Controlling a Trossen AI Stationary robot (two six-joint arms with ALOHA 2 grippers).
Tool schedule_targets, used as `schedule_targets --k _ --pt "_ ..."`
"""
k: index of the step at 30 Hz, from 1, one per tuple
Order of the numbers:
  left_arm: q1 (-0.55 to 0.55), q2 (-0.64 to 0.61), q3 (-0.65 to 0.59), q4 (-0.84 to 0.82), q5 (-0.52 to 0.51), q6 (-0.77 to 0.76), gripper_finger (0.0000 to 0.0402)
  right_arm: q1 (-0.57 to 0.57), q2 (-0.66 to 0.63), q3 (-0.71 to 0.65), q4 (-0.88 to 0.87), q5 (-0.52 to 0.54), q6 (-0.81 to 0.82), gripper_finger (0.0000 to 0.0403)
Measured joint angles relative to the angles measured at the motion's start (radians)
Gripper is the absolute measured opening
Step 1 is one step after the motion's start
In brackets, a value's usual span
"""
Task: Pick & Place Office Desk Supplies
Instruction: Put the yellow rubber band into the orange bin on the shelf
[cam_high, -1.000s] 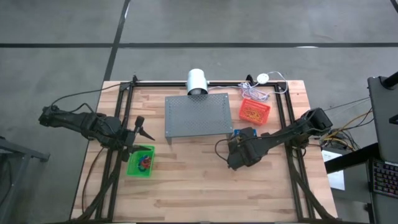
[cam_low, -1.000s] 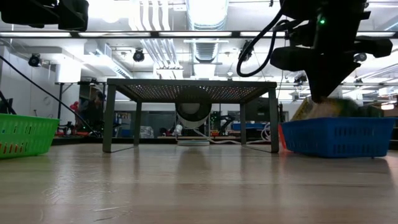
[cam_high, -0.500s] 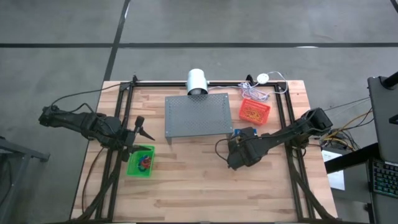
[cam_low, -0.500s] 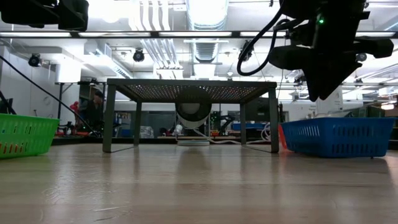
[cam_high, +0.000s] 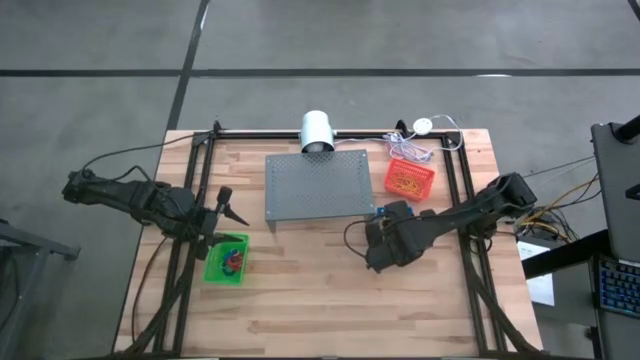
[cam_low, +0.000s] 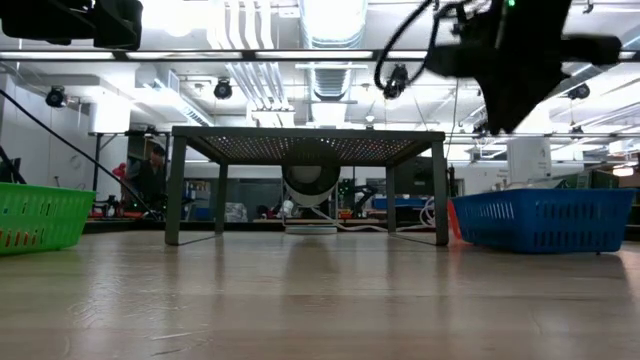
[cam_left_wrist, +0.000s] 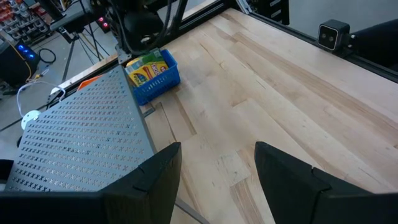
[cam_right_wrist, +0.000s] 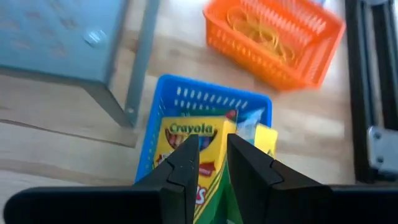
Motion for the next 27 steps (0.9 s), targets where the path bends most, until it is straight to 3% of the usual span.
schedule_targets --k 8,17,22,27 --pt "0.0 0.0 0.0 0.0 0.0 0.0 0.0209 0.086 -0.008 0.131 -0.096 0.244 -0.074 0.0078" --pt "0.0 0.0 0.0 0.0 0.0 0.0 0.0209 0.215 -0.034 0.202 -0.053 0.478 -0.231 0.0087" --pt "0.0 0.0 0.0 0.0 0.0 0.0 0.0209 0.257 -0.051 0.201 0.092 0.589 -0.444 0.0087" --pt "0.0 0.0 0.0 0.0 0.0 0.0 0.0209 0.27 -0.061 0.201 0.239 0.611 -0.697 0.009"
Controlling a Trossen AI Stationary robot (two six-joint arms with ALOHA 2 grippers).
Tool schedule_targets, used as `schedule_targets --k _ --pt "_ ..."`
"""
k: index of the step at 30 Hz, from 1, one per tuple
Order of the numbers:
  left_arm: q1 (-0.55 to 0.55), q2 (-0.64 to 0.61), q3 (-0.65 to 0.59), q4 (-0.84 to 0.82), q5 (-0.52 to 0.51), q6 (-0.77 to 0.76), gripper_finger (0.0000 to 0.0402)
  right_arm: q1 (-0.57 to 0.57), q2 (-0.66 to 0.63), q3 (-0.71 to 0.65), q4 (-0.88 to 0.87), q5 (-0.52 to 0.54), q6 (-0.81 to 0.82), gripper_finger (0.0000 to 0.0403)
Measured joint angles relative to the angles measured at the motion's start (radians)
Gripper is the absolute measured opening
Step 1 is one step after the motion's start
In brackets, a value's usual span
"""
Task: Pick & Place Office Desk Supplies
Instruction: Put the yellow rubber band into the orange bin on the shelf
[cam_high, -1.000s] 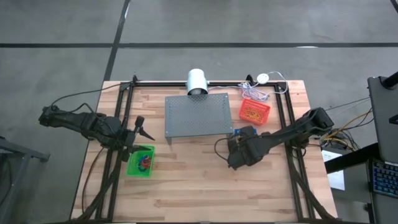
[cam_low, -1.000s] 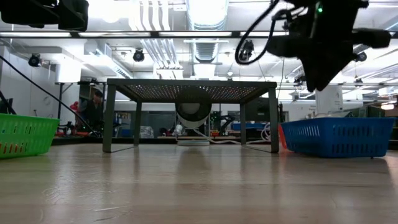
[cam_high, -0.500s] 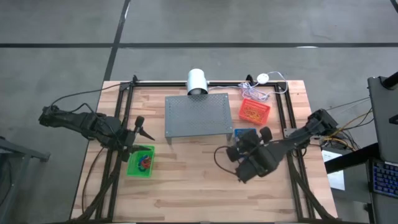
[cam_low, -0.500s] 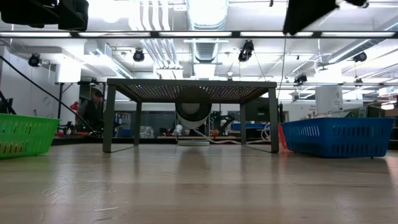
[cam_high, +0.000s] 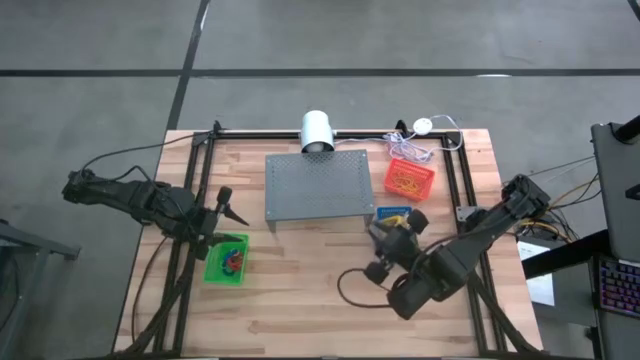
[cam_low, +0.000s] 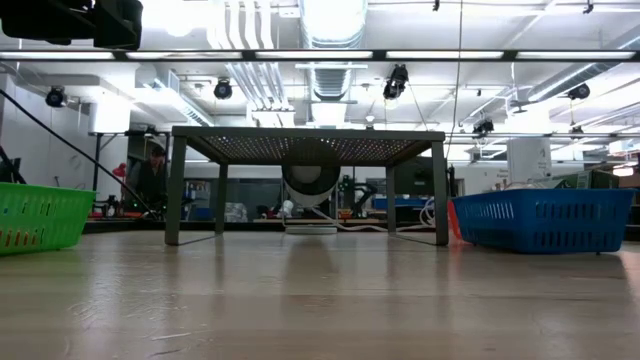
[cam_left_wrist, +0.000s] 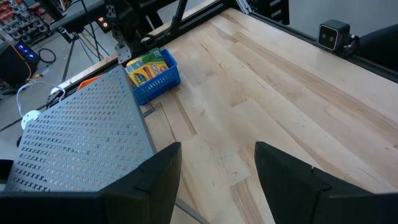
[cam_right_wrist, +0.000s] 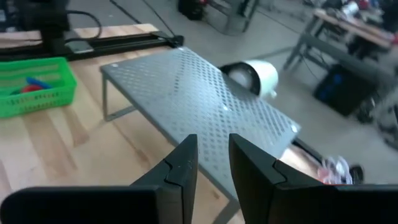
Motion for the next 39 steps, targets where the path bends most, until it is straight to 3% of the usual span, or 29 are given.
schedule_targets --k 12,17,24,27,34,39 --pt "0.0 0.0 0.0 0.0 0.0 0.0 0.0209 -0.001 -0.048 -0.058 0.386 0.002 -0.545 0.009" --pt "0.0 0.0 0.0 0.0 0.0 0.0 0.0209 -0.009 -0.127 -0.182 0.654 -0.067 -0.767 0.0091" --pt "0.0 0.0 0.0 0.0 0.0 0.0 0.0209 -0.083 -0.282 -0.455 1.194 -0.314 -1.128 0.0091" --pt "0.0 0.0 0.0 0.0 0.0 0.0 0.0209 -0.115 -0.34 -0.558 1.321 -0.35 -1.186 0.009" --pt "0.0 0.0 0.0 0.0 0.0 0.0 0.0209 -0.169 -0.445 -0.689 1.361 -0.297 -1.188 0.0089" --pt "0.0 0.0 0.0 0.0 0.0 0.0 0.0209 -0.198 -0.503 -0.723 1.336 -0.104 -1.187 0.0089"
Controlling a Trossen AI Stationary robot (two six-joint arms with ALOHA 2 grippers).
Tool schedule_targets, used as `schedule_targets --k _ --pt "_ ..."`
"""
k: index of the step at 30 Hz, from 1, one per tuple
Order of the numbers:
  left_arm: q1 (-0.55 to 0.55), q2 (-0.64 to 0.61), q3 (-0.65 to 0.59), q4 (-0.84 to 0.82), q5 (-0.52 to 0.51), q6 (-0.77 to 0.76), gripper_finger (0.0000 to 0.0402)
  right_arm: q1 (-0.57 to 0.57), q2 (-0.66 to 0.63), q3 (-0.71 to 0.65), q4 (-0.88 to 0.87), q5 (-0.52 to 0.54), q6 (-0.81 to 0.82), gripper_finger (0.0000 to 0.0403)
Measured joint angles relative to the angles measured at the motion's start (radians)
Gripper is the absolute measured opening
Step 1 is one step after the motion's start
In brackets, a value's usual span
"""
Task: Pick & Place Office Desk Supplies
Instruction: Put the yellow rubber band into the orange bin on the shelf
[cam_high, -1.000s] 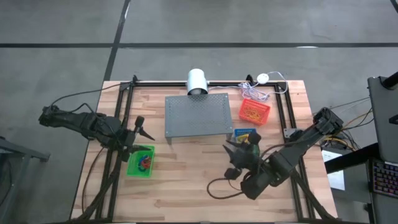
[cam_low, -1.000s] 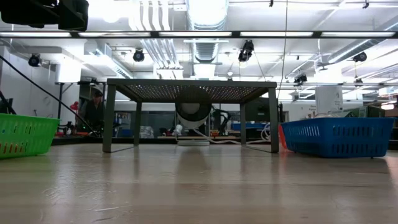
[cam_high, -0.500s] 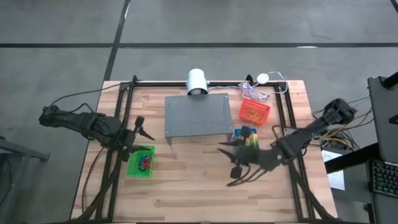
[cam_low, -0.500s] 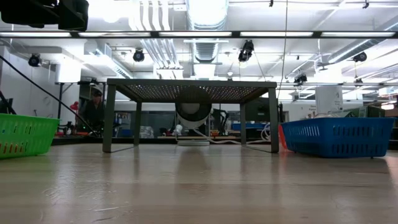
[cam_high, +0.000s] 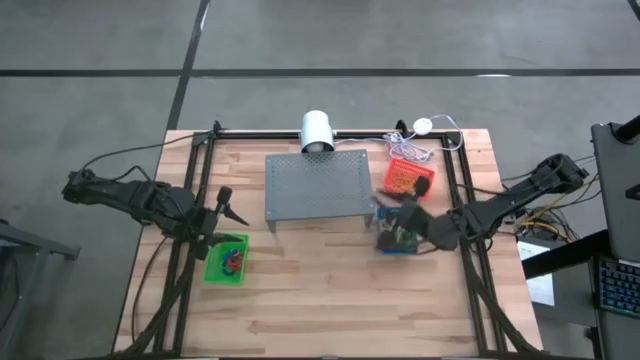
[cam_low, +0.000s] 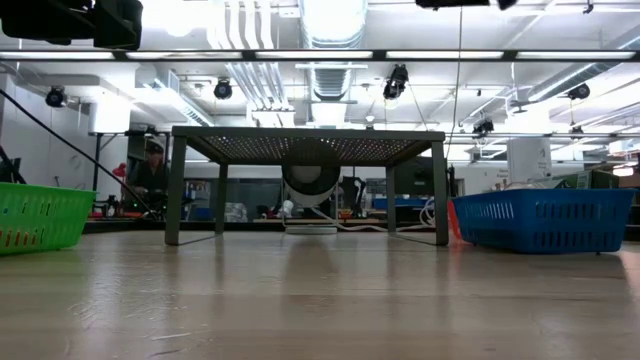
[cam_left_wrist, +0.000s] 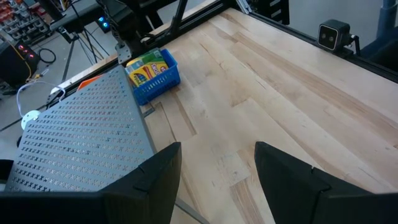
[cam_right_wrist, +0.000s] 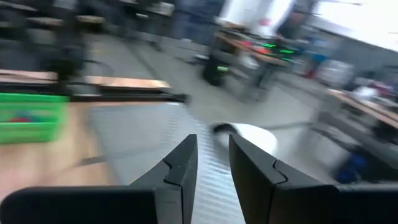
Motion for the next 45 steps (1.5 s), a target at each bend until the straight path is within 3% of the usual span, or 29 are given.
schedule_targets --k 4,8,12,16,19,27,31,37,45 --pt "0.0 0.0 0.0 0.0 0.0 0.0 0.0209 -0.028 -0.054 -0.001 -0.086 0.102 0.041 0.0089" --pt "0.0 0.0 0.0 0.0 0.0 0.0 0.0209 -0.073 -0.132 -0.001 -0.248 0.106 0.251 0.0088" --pt "0.0 0.0 0.0 0.0 0.0 0.0 0.0209 -0.146 -0.184 -0.001 -0.445 0.013 0.467 0.0091" --pt "0.0 0.0 0.0 0.0 0.0 0.0 0.0209 -0.253 -0.2 -0.001 -0.546 -0.085 0.539 0.0091" --pt "0.0 0.0 0.0 0.0 0.0 0.0 0.0209 -0.355 -0.2 0.019 -0.605 -0.187 0.539 0.0091" --pt "0.0 0.0 0.0 0.0 0.0 0.0 0.0209 -0.717 -0.155 0.159 -0.876 -0.613 0.533 0.0093" --pt "0.0 0.0 0.0 0.0 0.0 0.0 0.0209 -0.89 -0.089 0.237 -0.996 -0.802 0.437 0.0096" --pt "0.0 0.0 0.0 0.0 0.0 0.0 0.0209 -1.046 0.063 0.37 -1.13 -0.9 0.188 0.0106" --pt "0.0 0.0 0.0 0.0 0.0 0.0 0.0209 -1.117 0.299 0.535 -1.346 -0.983 0.024 0.0127"
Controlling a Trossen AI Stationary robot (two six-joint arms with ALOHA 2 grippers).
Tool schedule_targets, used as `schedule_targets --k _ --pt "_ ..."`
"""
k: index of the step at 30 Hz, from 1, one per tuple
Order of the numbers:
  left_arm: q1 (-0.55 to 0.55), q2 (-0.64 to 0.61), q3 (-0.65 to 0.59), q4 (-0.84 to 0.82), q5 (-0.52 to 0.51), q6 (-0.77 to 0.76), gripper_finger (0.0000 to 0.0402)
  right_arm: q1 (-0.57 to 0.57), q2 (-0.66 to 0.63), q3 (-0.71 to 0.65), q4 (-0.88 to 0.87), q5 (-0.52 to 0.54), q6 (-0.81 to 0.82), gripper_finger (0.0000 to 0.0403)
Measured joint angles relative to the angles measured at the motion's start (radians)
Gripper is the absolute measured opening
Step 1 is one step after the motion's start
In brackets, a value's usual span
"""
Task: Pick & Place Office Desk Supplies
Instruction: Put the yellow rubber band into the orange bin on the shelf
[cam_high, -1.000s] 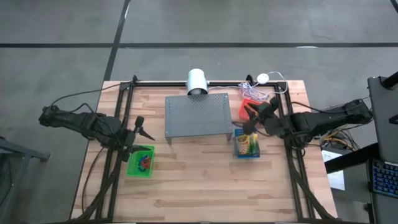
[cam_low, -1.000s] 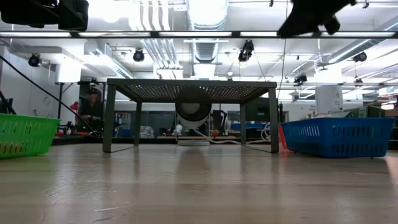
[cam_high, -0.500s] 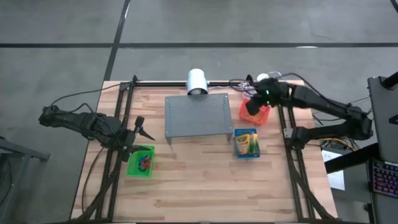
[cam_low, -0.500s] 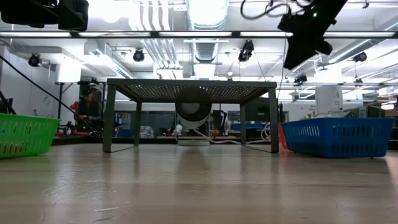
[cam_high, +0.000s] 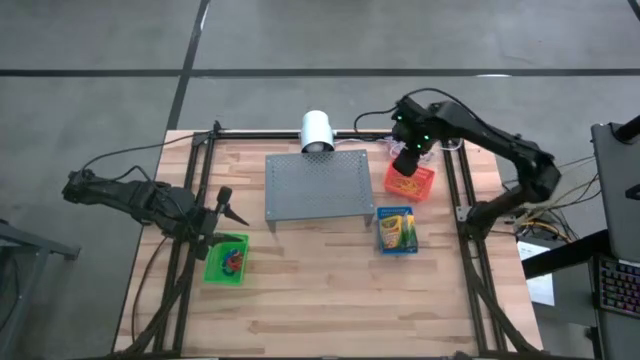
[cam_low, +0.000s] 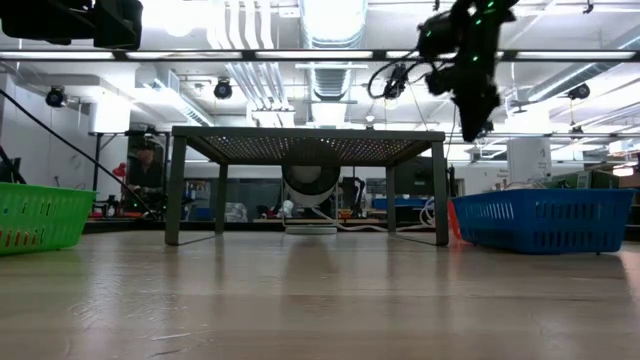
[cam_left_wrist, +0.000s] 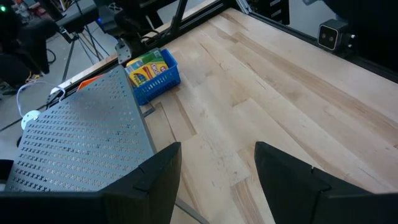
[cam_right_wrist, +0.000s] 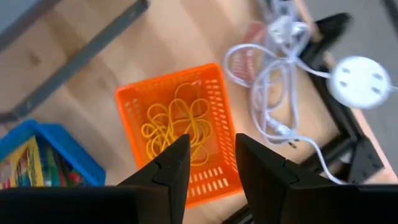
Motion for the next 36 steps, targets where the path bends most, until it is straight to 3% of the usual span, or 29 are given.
schedule_targets --k 4,8,17,24,30,36 --pt "0.0 0.0 0.0 0.0 0.0 0.0 0.0209 -0.034 0.087 0.02 -0.011 -0.042 -0.11 0.0138" --pt "0.001 -0.002 0.0 -0.011 0.0 0.009 0.0209 -0.072 0.137 0.017 -0.062 -0.1 -0.117 0.0144" --pt "0.001 -0.022 0.0 -0.034 -0.011 0.013 0.0209 -0.102 0.157 -0.066 -0.02 -0.095 -0.159 0.0146" --pt "0.001 -0.021 0.0 -0.042 -0.008 0.009 0.0209 -0.102 0.1 -0.174 0.108 -0.04 -0.161 0.0146" --pt "0.001 -0.021 0.0 -0.041 -0.008 0.006 0.0209 -0.131 -0.012 -0.291 0.254 -0.032 -0.084 0.0146" --pt "0.001 -0.021 0.0 -0.042 -0.008 0.006 0.0209 -0.133 -0.111 -0.403 0.309 -0.032 -0.126 0.0146"
